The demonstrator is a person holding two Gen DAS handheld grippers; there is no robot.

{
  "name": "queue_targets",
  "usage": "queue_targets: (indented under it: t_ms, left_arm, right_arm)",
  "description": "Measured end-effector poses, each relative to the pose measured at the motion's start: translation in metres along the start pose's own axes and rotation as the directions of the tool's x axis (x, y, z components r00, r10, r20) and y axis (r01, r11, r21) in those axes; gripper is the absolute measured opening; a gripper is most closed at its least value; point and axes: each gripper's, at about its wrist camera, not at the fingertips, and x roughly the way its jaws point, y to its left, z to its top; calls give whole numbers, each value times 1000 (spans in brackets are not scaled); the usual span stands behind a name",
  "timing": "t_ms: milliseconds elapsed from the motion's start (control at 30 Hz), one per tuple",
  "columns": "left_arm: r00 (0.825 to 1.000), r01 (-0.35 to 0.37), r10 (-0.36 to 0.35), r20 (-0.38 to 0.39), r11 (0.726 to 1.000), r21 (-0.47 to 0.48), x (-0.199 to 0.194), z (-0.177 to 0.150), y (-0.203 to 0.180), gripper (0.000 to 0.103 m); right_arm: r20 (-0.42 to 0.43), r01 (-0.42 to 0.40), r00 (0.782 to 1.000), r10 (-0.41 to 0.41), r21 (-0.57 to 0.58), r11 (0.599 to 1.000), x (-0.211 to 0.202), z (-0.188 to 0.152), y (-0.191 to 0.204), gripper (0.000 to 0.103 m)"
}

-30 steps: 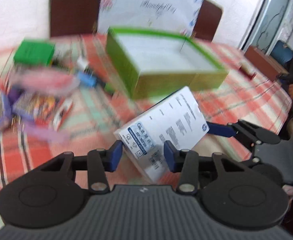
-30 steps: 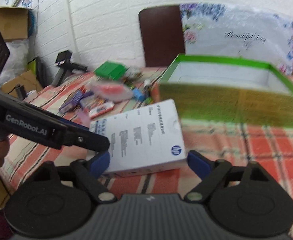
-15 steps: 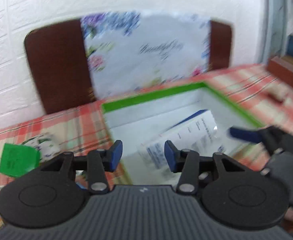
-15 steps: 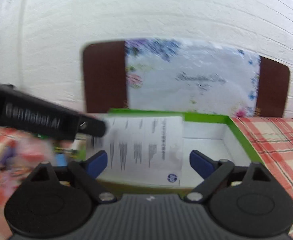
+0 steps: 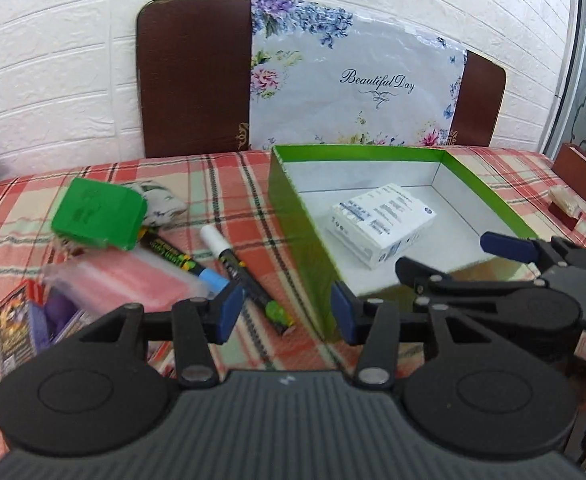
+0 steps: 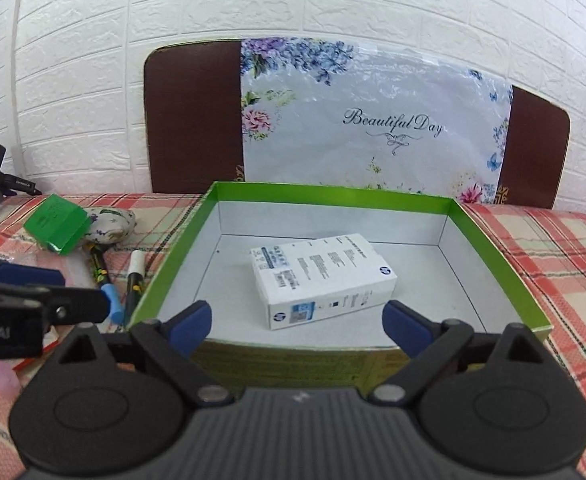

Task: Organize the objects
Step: 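Move the right gripper to the blue card box and grasp it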

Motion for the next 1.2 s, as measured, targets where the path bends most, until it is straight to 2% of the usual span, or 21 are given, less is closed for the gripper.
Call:
queue_targets:
  t_ms: [200, 400, 533, 633, 733, 900, 1033, 1133, 1200]
  left_arm:
    - [999, -21, 21, -25, 1000, -4, -14, -26, 22, 55]
    - [997, -57, 58, -48, 998, 21, -22, -52, 37, 55]
    - [993, -99, 100, -58, 995, 21, -25, -64, 53, 56]
    - [990, -132, 132, -40, 991, 4, -32, -71, 71, 56]
    - [984, -175, 173, -51, 983, -49, -34, -75, 95, 56]
    - [968, -246, 230, -105, 951, -188, -30, -81, 142, 55]
    - [967, -253, 235, -97, 930, -267, -36, -82, 167, 55]
    - [972, -236, 218, -93, 922, -307, -39, -83, 179, 55]
    - [973, -232, 214, -91, 922, -309, -39, -83, 179, 55]
  right_arm:
    - [-12, -5, 1000, 5, -23, 1000, -18, -10, 19, 96]
    - [-63, -36, 997, 33, -38, 999, -28, -30, 41, 97]
    - [-95, -73, 993, 67, -68, 995, -30, -42, 62, 97]
    - [-110, -130, 986, 122, -74, 989, -31, -49, 77, 97]
    - [-113, -200, 975, 189, -101, 974, -32, -53, 96, 94]
    - [-118, -279, 957, 264, -142, 950, -25, -54, 126, 80]
    - [-124, -343, 937, 327, -136, 930, -15, -49, 143, 76]
    - [-111, -352, 935, 336, -202, 914, -2, -40, 165, 81]
    - [-111, -363, 932, 346, -229, 903, 13, -34, 177, 98]
